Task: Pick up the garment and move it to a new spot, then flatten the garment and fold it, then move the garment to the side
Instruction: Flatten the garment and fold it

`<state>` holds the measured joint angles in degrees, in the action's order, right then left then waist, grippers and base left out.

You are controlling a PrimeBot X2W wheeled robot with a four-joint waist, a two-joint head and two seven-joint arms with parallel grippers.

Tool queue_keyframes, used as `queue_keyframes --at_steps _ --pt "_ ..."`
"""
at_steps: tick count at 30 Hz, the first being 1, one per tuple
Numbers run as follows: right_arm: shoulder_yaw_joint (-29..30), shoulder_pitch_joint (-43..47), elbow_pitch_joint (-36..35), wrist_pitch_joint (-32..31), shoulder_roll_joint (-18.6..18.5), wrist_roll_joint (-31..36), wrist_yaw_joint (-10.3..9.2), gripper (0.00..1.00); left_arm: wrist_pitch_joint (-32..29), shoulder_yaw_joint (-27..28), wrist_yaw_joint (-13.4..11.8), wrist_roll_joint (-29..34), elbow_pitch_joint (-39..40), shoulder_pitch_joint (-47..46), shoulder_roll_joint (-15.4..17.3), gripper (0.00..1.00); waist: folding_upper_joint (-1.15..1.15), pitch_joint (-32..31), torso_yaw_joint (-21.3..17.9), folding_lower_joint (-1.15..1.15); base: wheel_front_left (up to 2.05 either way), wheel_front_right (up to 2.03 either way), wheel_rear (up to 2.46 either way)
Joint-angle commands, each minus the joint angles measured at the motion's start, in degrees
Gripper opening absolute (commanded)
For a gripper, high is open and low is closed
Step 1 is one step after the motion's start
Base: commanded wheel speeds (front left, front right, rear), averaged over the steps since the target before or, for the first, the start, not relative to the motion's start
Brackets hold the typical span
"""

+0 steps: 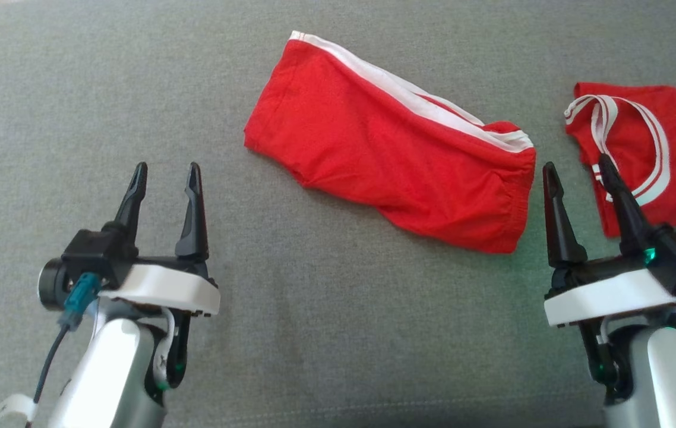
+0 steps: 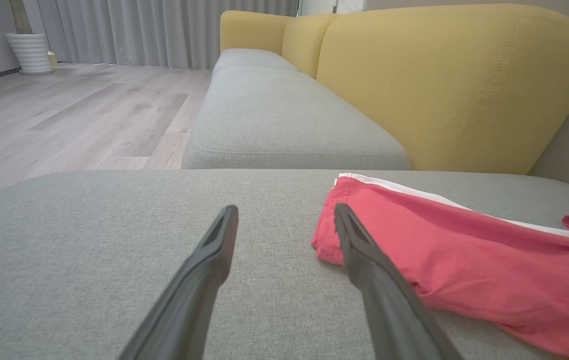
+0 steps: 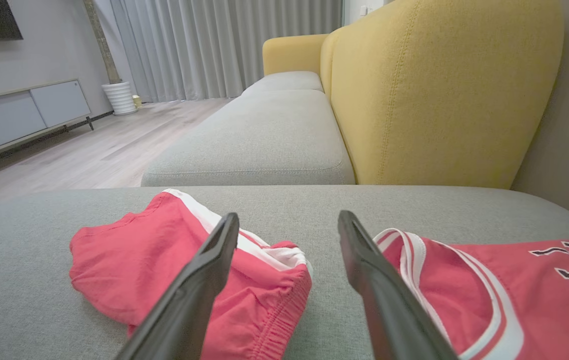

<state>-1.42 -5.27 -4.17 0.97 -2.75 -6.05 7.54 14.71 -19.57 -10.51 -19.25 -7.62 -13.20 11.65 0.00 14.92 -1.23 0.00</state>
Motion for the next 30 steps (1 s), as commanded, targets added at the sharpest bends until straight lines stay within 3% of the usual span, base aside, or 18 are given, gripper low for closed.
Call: queue_keyframes --at_steps 1,10,17,22,27,29,30 --pt "-1.03 -0.86 -2.43 -0.27 -0.13 -0.19 -0.05 1.00 0.29 1.98 0.64 0.46 1.31 -2.27 0.45 1.00 0.00 0.27 0.09 0.00 0.00 0.00 0.00" --pt "-2.01 -3.18 -3.08 -0.97 -0.13 -0.09 -0.05 1.00 -3.75 -2.19 7.09 -0.30 -5.94 -13.70 -0.81 1.00 0.00 4.28 0.00 0.00 0.00 0.00 0.00" --pt "-3.64 -6.07 -2.28 -0.76 -0.13 0.19 -0.05 1.00 -7.71 -4.30 13.28 -2.44 -22.65 -26.59 -3.49 1.00 0.00 7.74 -1.55 0.00 0.00 0.00 0.00" --pt "-4.16 -6.74 -1.08 -0.11 -0.13 -0.38 -0.05 1.00 -10.53 -4.29 14.44 -3.69 -35.65 -32.16 -4.25 1.00 0.00 8.41 -2.73 0.00 0.00 0.00 0.00" --pt "-3.69 -6.54 -0.32 0.12 -0.13 -0.94 -0.05 1.00 -13.39 -4.49 15.60 -5.64 -43.22 -34.28 -5.47 1.00 0.00 8.13 -2.99 0.00 0.00 0.00 0.00" --pt "-3.63 -6.49 -0.14 0.13 -0.13 -1.11 -0.05 1.00 -13.46 -5.11 16.20 -5.91 -44.83 -34.73 -5.81 0.10 0.00 7.99 -2.97 0.00 0.00 0.00 0.00" --pt "-3.63 -6.51 -0.09 0.11 -0.13 -1.20 -0.05 1.00 -13.41 -5.50 16.40 -5.89 -45.55 -34.91 -5.92 0.00 0.00 7.93 -2.95 0.00 0.00 0.00 0.00"
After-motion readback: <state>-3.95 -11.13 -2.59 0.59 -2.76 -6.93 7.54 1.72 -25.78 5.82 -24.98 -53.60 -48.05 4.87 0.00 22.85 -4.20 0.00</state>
